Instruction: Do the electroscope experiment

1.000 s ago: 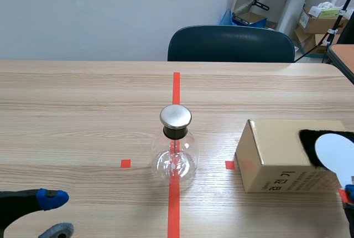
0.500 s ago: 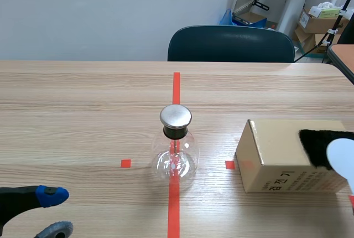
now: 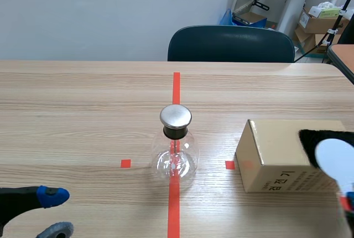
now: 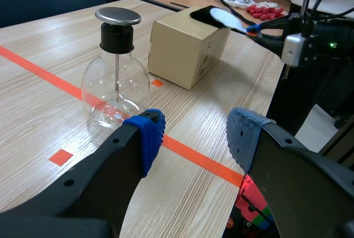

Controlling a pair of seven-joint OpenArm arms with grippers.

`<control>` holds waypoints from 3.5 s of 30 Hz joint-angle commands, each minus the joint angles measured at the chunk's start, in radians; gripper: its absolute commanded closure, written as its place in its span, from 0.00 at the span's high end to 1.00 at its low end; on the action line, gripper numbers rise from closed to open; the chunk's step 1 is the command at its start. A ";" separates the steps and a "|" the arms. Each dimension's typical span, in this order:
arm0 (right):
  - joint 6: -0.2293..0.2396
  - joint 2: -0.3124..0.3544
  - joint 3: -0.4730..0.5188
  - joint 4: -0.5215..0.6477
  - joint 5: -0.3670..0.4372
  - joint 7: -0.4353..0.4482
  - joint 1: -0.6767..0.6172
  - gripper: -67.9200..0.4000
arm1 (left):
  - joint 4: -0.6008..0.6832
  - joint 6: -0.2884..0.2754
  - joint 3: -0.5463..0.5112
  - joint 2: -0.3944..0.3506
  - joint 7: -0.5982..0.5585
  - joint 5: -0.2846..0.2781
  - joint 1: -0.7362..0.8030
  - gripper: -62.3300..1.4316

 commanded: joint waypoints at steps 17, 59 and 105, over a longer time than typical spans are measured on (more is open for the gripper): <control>-0.050 0.005 0.001 0.037 -0.009 0.007 -0.003 0.03 | 0.022 -0.005 -0.002 0.003 -0.011 -0.005 0.000 0.47; -0.050 -0.009 0.002 0.050 -0.020 0.012 -0.006 0.03 | 0.022 -0.005 -0.002 0.003 -0.014 -0.005 0.000 0.66; -0.050 -0.026 0.011 0.050 -0.039 0.049 -0.011 0.03 | 0.022 -0.006 -0.002 0.002 -0.033 -0.005 0.000 0.66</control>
